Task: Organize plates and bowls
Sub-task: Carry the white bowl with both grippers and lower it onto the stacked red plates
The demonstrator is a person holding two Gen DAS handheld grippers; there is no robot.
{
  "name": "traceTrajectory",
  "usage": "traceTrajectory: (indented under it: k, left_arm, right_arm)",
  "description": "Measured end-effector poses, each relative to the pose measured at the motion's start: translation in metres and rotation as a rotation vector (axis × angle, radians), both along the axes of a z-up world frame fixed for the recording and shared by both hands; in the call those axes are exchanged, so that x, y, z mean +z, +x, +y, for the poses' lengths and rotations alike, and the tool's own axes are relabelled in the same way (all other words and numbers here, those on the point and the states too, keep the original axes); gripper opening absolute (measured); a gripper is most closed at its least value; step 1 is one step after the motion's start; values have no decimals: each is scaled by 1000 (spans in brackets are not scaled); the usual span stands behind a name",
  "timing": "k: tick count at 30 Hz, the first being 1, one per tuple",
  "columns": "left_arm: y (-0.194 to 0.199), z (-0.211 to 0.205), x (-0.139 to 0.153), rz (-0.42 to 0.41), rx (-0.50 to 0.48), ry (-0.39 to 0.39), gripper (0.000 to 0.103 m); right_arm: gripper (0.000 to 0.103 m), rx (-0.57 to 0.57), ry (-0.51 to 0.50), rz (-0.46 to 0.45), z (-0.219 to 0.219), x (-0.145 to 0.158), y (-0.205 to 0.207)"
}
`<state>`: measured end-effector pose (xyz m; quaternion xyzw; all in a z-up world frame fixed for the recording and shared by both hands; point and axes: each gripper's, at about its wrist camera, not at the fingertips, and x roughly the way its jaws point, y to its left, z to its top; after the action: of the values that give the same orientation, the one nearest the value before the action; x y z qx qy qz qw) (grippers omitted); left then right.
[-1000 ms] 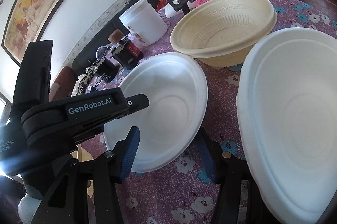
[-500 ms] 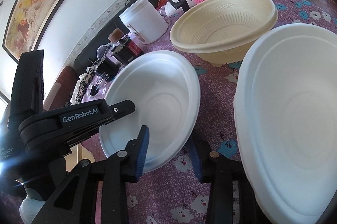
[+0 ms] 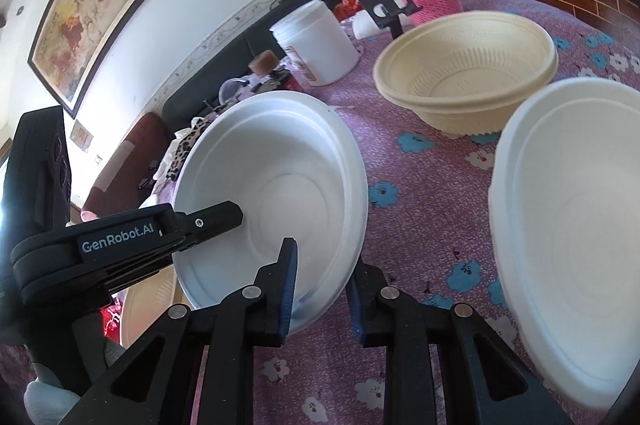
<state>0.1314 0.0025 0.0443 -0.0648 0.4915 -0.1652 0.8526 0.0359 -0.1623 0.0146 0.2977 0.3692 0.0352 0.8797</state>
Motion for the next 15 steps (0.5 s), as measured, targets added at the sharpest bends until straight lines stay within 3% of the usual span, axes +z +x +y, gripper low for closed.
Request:
traceTrajectory:
  k: [15]
  left_arm:
    - [-87, 90, 60, -160, 158, -48, 19]
  right_arm:
    - [25, 189, -21, -112, 70, 54, -30]
